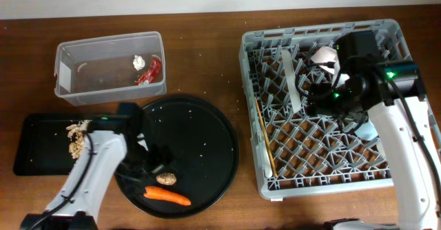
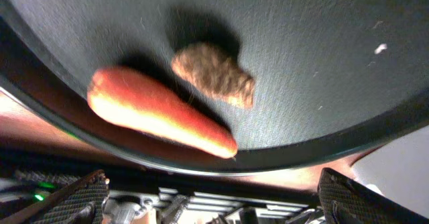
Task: Sort waste into correct bins and load items into the dishwasher rack
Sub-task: 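Lay the chopstick in the rack with the right gripper, then grasp the orange carrot with the left gripper, then drop the carrot onto the black rectangular tray with the left gripper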
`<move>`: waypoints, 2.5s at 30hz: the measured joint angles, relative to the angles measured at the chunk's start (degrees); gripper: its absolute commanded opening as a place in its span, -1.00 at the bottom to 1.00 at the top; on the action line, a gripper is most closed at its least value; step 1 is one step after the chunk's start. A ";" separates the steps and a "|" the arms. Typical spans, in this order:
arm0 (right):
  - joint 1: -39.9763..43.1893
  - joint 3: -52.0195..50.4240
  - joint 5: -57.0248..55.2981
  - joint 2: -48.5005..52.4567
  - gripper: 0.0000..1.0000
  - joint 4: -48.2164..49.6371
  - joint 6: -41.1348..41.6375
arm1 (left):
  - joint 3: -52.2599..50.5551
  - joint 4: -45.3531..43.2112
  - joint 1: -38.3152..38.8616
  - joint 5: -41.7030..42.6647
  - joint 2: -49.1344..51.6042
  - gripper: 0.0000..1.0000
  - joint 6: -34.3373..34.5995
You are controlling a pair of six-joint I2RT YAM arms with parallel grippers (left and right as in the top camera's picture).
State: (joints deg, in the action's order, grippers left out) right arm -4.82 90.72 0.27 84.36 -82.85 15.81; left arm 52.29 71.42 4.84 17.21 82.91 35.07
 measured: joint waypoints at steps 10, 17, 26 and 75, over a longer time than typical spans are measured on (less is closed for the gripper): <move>1.42 -6.93 0.00 0.57 0.61 2.10 -0.85 | -8.61 -7.37 14.56 -0.98 -0.04 0.98 21.92; 1.42 -6.95 0.00 0.57 0.60 2.05 -0.85 | -15.87 -19.08 14.78 -6.60 -0.02 0.20 24.35; 1.42 -6.95 0.00 0.57 0.59 2.05 -1.01 | -15.74 -21.05 15.08 -10.69 -0.63 -0.74 24.57; 1.46 -7.06 -0.44 0.57 0.50 0.35 -1.03 | 6.10 -27.80 -35.58 -31.74 16.74 -0.02 15.23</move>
State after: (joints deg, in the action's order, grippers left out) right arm -3.36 83.66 -0.16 84.93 -82.50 14.79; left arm 58.39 43.62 -30.74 -14.52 99.66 50.30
